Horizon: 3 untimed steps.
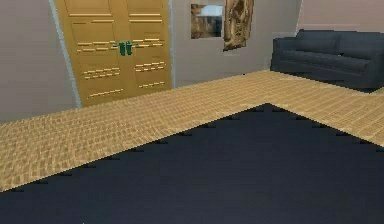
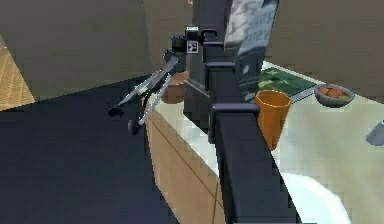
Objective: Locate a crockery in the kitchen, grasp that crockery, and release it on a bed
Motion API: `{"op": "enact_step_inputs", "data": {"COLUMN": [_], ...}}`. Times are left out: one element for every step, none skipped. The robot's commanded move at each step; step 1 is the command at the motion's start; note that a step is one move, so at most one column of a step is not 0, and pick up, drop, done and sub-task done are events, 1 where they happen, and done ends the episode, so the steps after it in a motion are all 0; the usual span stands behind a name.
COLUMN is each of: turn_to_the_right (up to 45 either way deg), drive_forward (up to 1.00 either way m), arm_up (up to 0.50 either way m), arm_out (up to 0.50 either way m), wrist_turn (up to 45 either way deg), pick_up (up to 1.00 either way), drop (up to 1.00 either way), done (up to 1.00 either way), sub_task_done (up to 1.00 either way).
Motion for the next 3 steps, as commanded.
{"op": "enact_step_inputs", "data": {"turn_to_the_right": [0.0,0.0,0.0], "drive_forward": [0.00,0.00,0.00], "arm_up": [0.00,0.00,0.00], "arm_out": [0.00,0.00,0.00], "wrist_turn": [45.0,45.0,33.0], "pick_up": [0.00,0.00,0.00], "drop": [0.00,0.00,0.00], "done": [0.00,0.00,0.00], "sub_task_done": [0.00,0.00,0.00]}}
